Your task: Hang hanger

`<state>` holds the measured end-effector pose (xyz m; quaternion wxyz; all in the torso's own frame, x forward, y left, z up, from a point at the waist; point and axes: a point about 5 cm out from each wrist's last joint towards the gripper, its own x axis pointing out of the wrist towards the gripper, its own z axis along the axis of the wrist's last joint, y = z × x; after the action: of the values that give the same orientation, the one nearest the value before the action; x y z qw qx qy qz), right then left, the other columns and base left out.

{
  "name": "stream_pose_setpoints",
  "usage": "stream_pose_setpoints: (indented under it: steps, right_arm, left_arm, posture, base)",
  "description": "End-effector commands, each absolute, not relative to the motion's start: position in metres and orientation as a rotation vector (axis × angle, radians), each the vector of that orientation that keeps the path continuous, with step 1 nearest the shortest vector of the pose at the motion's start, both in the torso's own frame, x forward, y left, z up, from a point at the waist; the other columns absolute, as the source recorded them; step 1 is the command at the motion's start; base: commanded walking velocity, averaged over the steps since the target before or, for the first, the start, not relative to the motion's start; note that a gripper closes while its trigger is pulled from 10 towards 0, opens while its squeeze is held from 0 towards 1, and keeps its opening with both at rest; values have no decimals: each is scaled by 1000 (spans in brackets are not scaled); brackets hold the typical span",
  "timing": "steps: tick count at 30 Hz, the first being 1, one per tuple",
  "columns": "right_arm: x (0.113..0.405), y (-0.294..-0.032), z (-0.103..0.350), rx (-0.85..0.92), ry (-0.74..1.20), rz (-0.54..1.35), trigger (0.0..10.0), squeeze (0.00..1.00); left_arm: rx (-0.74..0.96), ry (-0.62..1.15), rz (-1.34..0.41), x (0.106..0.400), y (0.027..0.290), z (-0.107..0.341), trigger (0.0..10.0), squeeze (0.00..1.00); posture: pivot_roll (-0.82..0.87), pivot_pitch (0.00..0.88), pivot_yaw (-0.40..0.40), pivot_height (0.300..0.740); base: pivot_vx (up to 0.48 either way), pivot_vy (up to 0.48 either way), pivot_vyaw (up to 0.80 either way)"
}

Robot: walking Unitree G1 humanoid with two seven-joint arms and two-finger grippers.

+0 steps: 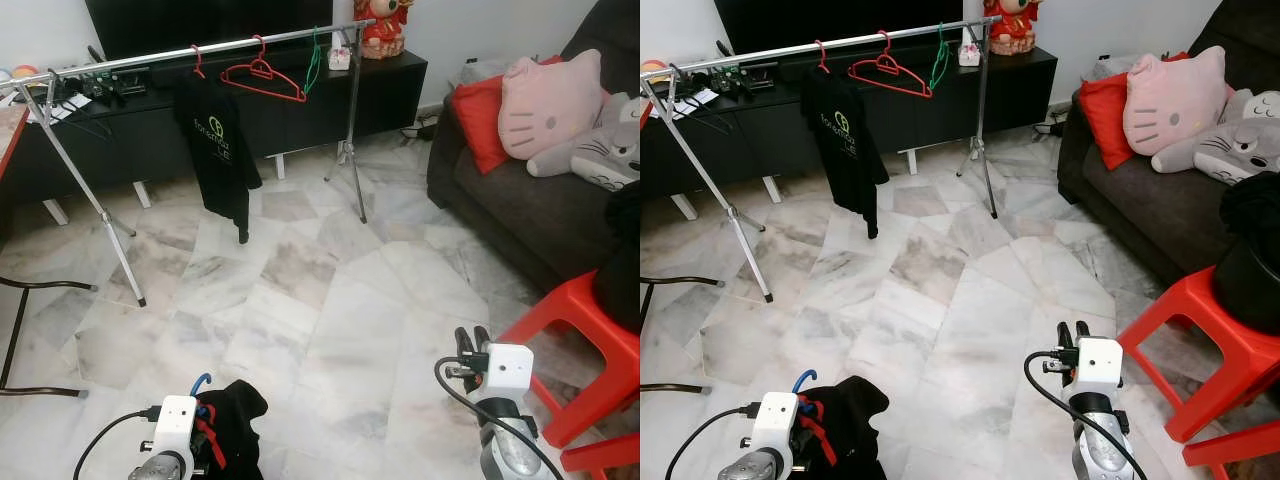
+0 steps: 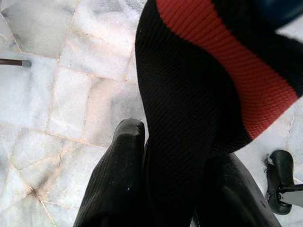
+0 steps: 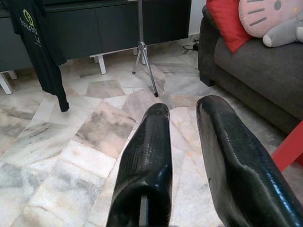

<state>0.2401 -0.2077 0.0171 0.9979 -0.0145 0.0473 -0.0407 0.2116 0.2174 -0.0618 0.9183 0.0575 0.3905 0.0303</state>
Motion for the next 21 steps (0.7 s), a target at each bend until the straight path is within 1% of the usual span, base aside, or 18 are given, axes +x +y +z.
stream_pose_setpoints:
  steps: [1,13,15,16,17,19,20,21]
  right_arm:
    - [239,-211,18,-24,95,-95,0,0]
    - [239,-209,18,-23,95,-78,0,0]
    - [239,-210,16,-36,122,-90,0,0]
    - [240,-213,9,-54,185,-116,2471,0]
    - [240,-214,6,-54,211,-126,10000,0]
    - [241,-216,1,-30,256,-140,10000,0]
    - [242,-216,-4,-23,301,-145,10000,0]
    - [241,-216,-13,-41,387,-144,10000,0]
  left_arm:
    - [121,804,57,212,218,-62,10000,0]
    - [123,808,52,211,218,-62,10000,0]
    - [123,808,51,211,218,-62,10000,0]
    - [123,808,51,211,218,-62,10000,0]
    - [123,808,50,211,218,-62,10000,0]
    - [123,808,49,211,218,-62,10000,0]
    - [123,808,49,211,218,-62,10000,0]
    - [122,808,49,211,218,-62,10000,0]
  posture:
    - [-134,0,5,740]
    - [-135,0,6,740]
    - [-135,0,6,740]
    - [-135,0,6,740]
    - [-137,0,8,740]
    - [-137,0,8,740]
    - [-137,0,8,740]
    - [-138,0,8,740]
  base:
    - [0,0,0]
    - [0,0,0]
    - [0,0,0]
    - [0,0,0]
    - [0,0,0]
    - [0,0,0]
    - [0,0,0]
    - [0,0,0]
